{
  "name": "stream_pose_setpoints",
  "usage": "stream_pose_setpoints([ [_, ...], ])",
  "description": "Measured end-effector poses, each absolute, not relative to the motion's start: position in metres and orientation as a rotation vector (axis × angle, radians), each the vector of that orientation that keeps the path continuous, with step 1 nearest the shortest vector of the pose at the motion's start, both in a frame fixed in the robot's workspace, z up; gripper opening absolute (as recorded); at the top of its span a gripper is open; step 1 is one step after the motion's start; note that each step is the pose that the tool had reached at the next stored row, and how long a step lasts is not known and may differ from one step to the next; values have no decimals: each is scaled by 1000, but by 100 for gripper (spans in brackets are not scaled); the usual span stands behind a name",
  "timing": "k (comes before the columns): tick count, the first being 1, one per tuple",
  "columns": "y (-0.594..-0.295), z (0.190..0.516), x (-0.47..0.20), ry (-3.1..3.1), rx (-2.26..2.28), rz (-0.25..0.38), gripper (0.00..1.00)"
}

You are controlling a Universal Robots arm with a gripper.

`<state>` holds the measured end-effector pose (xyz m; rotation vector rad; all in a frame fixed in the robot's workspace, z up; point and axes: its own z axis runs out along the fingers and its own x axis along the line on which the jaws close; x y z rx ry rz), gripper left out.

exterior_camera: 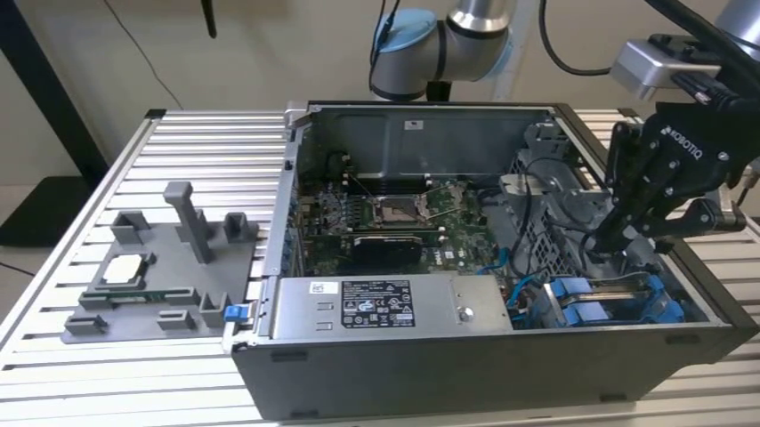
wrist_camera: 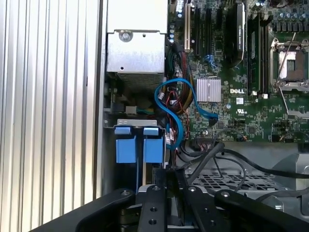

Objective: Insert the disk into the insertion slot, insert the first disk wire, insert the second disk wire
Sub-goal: 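Insert the first disk wire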

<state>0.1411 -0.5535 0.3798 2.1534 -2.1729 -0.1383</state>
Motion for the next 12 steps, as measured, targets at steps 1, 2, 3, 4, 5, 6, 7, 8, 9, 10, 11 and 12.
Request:
stream_pose_setpoints([
  [1,-554,379,141,-2171,2151,-142,0],
  [2,-554,379,141,-2169,2150,-145,0],
  [3,-555,379,141,-2167,2147,-148,0],
  [4,-555,378,141,-2165,2145,-152,0],
  [5,-556,377,142,-2163,2143,-156,0],
  [6,-556,377,142,-2161,2141,-160,0],
  [7,-557,376,142,-2159,2139,-164,0],
  [8,-557,375,142,-2158,2138,-167,0],
  [9,-558,375,142,-2157,2136,-168,0],
  [10,-558,374,142,-2156,2136,-169,0],
  [11,-559,373,142,-2156,2136,-169,0],
  [12,-560,372,142,-2156,2136,-169,0],
])
